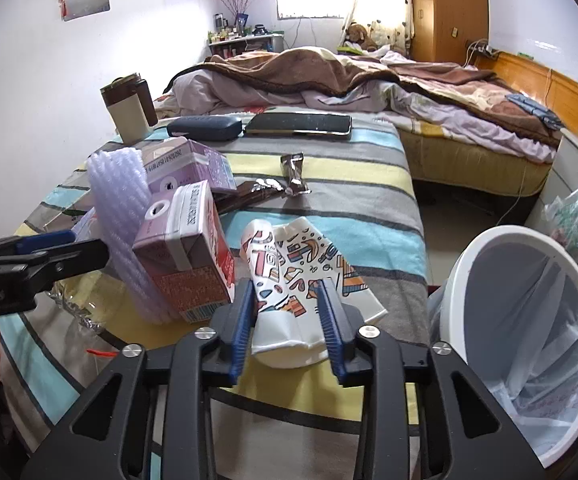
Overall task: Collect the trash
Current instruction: 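Grasp the patterned paper cup with the right tool while the left tool approaches the clear bottle, then grasp the clear red-label plastic bottle with the left tool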
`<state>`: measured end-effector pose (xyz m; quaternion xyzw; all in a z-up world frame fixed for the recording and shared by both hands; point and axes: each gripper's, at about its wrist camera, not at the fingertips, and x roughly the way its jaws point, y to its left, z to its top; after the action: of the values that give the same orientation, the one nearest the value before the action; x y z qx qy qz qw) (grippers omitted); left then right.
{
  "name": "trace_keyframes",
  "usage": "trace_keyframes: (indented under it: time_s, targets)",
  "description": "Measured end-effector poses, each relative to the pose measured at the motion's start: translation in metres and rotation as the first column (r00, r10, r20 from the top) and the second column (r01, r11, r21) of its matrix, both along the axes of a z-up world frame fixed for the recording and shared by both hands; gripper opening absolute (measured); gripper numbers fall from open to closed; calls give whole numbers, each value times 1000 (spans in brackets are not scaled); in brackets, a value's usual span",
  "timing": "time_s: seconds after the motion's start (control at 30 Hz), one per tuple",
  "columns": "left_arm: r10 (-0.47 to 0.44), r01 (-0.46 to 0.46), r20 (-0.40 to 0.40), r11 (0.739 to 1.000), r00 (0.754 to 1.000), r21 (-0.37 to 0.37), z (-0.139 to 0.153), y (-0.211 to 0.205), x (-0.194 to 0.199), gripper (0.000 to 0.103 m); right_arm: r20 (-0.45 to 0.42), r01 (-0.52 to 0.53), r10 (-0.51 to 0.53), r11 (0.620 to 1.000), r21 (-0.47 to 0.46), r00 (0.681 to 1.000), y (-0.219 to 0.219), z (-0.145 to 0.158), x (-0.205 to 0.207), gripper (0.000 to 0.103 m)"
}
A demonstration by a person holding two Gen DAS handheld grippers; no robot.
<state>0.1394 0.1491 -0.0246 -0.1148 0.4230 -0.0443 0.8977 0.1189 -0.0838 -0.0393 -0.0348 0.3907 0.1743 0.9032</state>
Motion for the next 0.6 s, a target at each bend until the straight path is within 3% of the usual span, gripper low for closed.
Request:
trace_keyframes:
  time_s: [0.07,0.27,0.47,0.6]
  targets:
    - [-1,1,6,1000,1000,-3,-1,0,3,72,-11,5,-5,1000,3,1000,-1,-2,1,24]
    - [28,-28,-3,1000,1000,-7,-3,2,10,69,-22,0,0,1000,7,1000,1,-2,1,24]
    - [74,-73,8,996,997,-58,-2,20,11,69,-25,1,-1,1000,9,1000,2,-3,3,24]
    - [60,-60,-11,998,998,4,-2,14,11,69,-27,1,-1,1000,10,1000,2,-4,4,24]
